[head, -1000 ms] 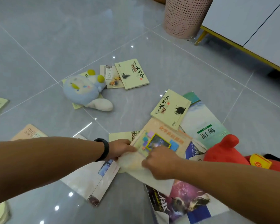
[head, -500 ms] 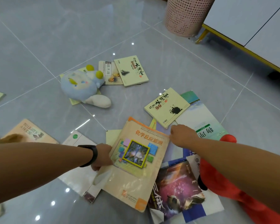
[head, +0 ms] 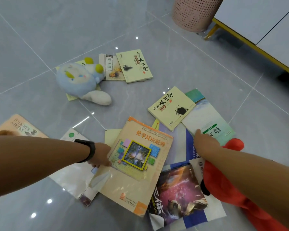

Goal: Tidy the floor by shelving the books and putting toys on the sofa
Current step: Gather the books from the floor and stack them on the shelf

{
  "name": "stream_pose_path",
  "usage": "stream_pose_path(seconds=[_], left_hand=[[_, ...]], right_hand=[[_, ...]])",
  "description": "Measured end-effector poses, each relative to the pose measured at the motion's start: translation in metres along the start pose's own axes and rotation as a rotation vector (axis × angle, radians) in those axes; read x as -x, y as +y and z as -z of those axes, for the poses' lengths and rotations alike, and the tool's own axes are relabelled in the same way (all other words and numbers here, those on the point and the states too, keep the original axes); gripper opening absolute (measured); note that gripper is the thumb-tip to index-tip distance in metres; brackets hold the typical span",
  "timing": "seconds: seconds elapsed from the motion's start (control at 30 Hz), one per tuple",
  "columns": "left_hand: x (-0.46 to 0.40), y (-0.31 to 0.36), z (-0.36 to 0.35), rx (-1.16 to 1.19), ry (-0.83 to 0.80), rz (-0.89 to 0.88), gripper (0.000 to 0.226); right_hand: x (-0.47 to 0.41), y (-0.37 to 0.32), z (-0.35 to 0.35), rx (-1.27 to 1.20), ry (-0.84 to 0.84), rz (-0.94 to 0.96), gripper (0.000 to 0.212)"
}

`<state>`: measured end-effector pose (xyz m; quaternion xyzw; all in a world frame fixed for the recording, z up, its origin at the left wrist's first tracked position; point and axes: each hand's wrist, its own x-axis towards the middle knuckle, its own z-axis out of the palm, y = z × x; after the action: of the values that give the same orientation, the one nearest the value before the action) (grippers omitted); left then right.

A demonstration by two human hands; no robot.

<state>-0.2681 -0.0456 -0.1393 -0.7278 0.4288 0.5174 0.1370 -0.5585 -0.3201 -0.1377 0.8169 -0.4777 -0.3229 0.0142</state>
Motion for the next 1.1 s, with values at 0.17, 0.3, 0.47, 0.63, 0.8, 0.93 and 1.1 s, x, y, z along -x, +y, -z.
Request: stream_pose_path(seconds=[0.17,0.3,0.47,0.63,0.8,0.93,1.1], left_hand=[[0.003,-0.008,-0.007,-0.027,0.046,-0.039,0.028],[0.013,-0.010,-0.008,-0.088,0.044,-0.070,0.011],[0.017,-0.011,-0.001,-0.115,-0.058,-0.012,0.006],[0.035,-0.007,0.014,-0.132,-0.406,0.061,0.033],[0.037,-0.019,0.000,-0.089,-0.385,0.048,0.027],[0.027,-0.033,-0.017,-0.048,-0.224,0.042,0.027],[0.029,-0.036,-0.017,-0.123,-0.124,0.018,0.031]], right_hand=[[0.004,0.004,0.030,0.224,0.069,0.109,0.019],[0.005,0.001,0.041,0.324,0.182,0.201,0.021],[0.015,-0.019,0.059,0.147,0.196,0.306,0.015],[0.024,-0.042,0.060,-0.217,-0.036,0.541,0.017],[0.025,-0.043,0.057,-0.429,-0.259,0.504,0.032],[0.018,-0.023,0.029,-0.392,-0.183,0.201,0.046],[0.027,-0.010,0.007,-0.352,-0.183,-0.145,0.085]])
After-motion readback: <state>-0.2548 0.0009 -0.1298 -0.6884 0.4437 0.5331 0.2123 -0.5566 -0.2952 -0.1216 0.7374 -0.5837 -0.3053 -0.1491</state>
